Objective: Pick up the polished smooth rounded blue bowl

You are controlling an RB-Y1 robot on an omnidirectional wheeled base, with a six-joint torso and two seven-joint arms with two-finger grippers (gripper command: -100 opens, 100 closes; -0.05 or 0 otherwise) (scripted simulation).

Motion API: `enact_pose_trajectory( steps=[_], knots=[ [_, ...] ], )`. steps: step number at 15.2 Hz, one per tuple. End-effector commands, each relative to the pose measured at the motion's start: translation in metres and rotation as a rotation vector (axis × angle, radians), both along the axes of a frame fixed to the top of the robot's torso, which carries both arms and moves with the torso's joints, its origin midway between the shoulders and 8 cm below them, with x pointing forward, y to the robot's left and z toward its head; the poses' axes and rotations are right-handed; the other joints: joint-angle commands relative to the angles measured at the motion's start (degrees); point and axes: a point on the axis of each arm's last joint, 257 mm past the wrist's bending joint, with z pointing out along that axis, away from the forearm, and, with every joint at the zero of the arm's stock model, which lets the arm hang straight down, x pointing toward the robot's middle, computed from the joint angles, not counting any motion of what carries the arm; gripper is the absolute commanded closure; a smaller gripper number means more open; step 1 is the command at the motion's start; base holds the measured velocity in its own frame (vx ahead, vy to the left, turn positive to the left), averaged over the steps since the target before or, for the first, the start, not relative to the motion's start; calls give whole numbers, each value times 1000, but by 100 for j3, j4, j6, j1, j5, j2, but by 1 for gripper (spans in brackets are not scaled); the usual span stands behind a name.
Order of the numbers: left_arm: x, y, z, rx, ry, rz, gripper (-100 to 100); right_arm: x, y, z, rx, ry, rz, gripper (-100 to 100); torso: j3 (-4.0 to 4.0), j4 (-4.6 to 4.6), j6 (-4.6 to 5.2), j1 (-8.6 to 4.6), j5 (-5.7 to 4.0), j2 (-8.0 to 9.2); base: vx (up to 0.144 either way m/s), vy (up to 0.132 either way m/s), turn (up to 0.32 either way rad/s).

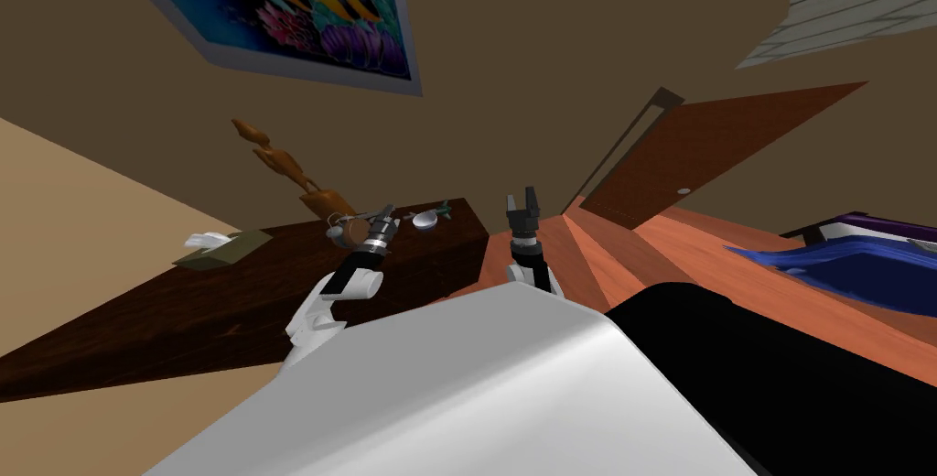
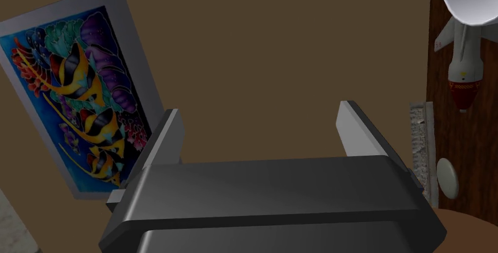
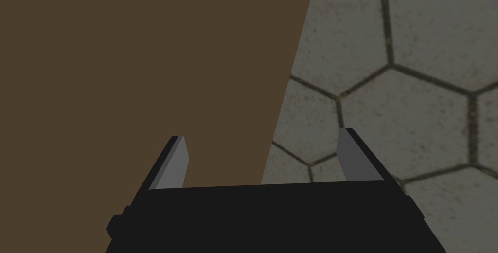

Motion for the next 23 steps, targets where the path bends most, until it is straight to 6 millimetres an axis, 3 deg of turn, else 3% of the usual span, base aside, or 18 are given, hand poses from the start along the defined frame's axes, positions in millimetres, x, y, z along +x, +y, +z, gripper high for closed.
enact_pose_trajectory(
  steps=[1,9,10,23],
  knots=[
    [11,3,-17,22,58,6,-100,0,0,0,0,0,0,0,0,0,0,0,0,0,-4,-4,-100],
    [36,11,-56,84,218,21,-100,0,0,0,0,0,0,0,0,0,-1,0,0,0,-3,-3,-56],
    [46,13,-61,107,242,18,-100,0,0,0,0,0,0,0,0,0,-3,0,0,1,-4,-4,-81],
    [68,36,-117,208,499,51,-100,0,0,0,0,0,0,0,0,0,-1,-1,0,0,-3,-3,-60]
  ],
)
